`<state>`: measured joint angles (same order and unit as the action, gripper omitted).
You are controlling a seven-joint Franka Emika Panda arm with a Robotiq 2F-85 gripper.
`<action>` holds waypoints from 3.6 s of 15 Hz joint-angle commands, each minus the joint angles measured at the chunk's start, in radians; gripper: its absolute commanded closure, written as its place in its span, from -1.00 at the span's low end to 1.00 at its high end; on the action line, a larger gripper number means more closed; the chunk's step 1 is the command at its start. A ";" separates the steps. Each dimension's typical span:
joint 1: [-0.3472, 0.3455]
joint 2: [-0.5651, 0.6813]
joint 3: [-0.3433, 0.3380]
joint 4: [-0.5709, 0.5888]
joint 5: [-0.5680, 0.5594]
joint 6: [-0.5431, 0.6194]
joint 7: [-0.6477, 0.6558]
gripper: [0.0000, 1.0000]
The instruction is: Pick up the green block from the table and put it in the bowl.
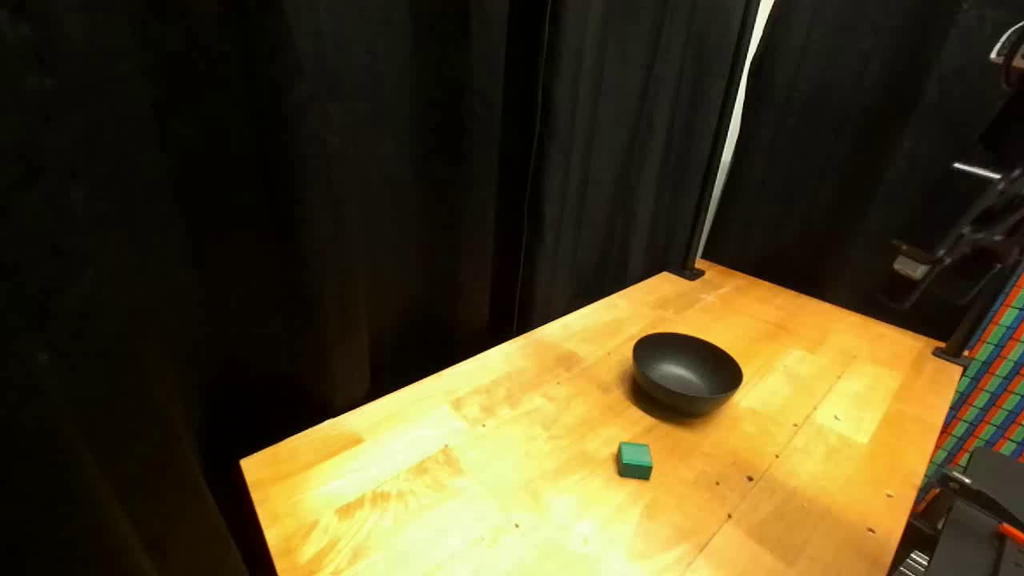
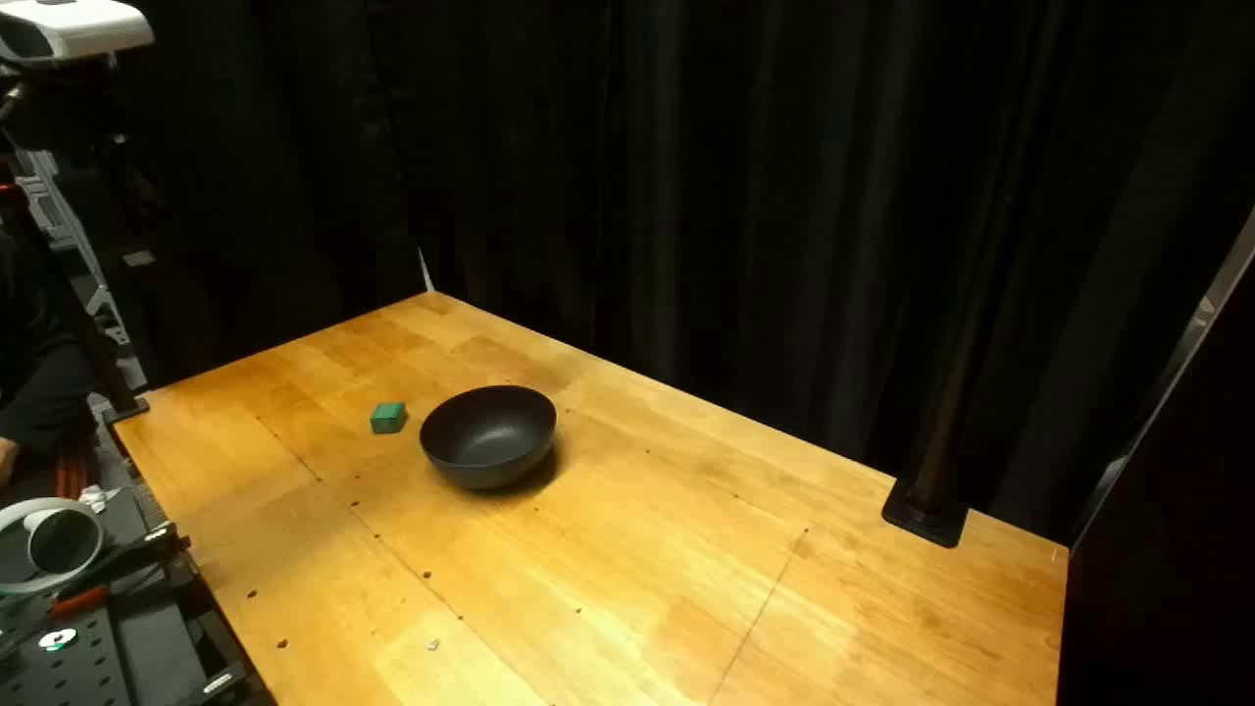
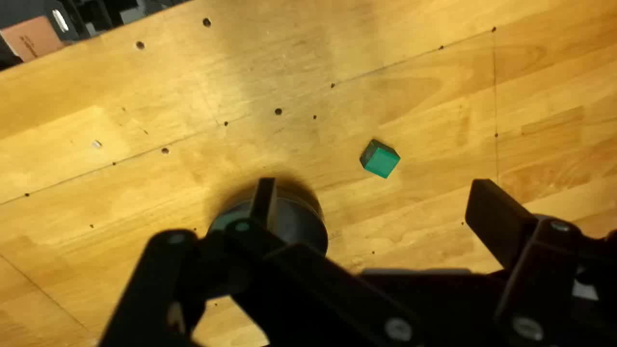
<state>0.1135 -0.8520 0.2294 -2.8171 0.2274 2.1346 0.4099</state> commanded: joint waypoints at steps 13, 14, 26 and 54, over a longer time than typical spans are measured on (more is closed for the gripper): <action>-0.024 0.278 0.128 0.055 0.004 0.279 0.119 -1.00; -0.019 0.338 0.145 0.063 0.002 0.353 0.132 -1.00; -0.486 0.880 0.430 0.155 -0.719 0.851 0.640 -1.00; -0.005 1.368 0.075 0.575 -1.106 0.444 1.222 0.37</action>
<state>0.0244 0.5996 0.3609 -2.1960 -1.0281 2.6222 1.7052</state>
